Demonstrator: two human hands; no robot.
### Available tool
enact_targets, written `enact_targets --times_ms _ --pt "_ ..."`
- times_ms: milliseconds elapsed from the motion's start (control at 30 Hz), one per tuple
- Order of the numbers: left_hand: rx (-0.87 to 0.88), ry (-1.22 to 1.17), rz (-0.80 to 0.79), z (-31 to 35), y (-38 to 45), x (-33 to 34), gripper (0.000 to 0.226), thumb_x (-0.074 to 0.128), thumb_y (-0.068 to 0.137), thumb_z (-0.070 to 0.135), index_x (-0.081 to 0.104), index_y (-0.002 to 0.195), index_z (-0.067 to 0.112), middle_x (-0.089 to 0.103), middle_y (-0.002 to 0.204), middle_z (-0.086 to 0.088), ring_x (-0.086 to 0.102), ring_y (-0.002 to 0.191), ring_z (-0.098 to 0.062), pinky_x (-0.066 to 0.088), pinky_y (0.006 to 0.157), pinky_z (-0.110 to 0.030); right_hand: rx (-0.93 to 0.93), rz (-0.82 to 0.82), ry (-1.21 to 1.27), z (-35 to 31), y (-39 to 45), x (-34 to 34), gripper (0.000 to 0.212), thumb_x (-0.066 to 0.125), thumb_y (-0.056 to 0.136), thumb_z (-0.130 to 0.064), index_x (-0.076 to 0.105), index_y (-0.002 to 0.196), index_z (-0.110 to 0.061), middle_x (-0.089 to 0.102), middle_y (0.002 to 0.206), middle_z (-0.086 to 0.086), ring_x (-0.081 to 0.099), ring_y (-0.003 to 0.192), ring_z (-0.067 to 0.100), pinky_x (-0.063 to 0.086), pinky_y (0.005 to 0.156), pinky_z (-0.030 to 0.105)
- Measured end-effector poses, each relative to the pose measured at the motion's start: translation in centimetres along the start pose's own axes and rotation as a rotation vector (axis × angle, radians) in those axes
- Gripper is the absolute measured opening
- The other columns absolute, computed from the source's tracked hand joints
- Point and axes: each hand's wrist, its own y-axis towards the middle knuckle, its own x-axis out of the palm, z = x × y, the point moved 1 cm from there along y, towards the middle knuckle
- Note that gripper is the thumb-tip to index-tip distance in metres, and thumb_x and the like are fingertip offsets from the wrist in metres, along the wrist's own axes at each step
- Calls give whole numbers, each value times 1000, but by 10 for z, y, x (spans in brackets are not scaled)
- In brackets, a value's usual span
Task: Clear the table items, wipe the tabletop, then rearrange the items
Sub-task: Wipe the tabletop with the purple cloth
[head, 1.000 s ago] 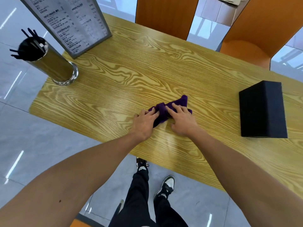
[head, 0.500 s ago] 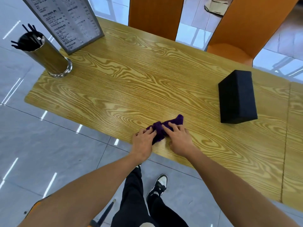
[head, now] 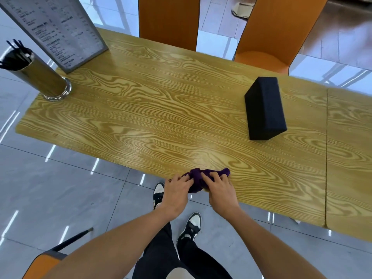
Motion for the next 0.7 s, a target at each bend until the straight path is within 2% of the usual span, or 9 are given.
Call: enact_targets --times_ms 67,133,233,367,467,567,700 --pt "38 -49 8 6 -6 7 51 55 90 2 56 134 28 59 132 11 51 113 -24 43 86 -36 37 -7 30 1 -11 2 76 69 81 -6 43 149 -28 55 131 6 52 106 32 52 73 38" --pt "77 -97 10 8 -10 14 49 55 88 0 60 131 24 62 128 8 51 107 -25 49 83 -35 61 -33 48 4 -20 6 73 64 84 -5 42 150 -29 51 134 6 51 110 32 52 67 35" --pt "99 -107 -34 12 -16 20 42 54 89 7 63 126 23 61 122 6 50 110 -26 50 80 -34 49 -71 121 12 -31 4 64 56 89 -10 43 148 -32 45 137 2 48 115 27 51 71 32" --pt "145 -149 -141 19 -6 8 40 50 84 19 65 121 26 61 116 6 52 112 -23 49 82 -35 42 -109 332 34 -28 -24 49 51 89 -13 62 132 -34 55 117 -3 54 112 21 47 80 32" --pt "162 -190 2 29 28 -20 42 55 84 21 65 125 25 62 113 2 51 107 -22 51 79 -36 95 61 394 62 -4 -60 46 53 84 -9 71 120 -29 62 107 1 58 104 24 48 79 36" --pt "189 -238 172 44 78 -50 44 58 87 12 63 129 22 63 119 -1 50 108 -24 50 85 -36 171 228 378 90 24 -93 45 53 87 -7 68 125 -28 61 110 1 54 107 23 47 83 38" --pt "177 -226 128 66 139 -64 57 53 86 1 54 139 22 59 130 -2 48 114 -28 45 98 -40 235 210 305 122 52 -97 55 51 89 -8 56 139 -30 59 127 5 50 119 28 47 91 41"
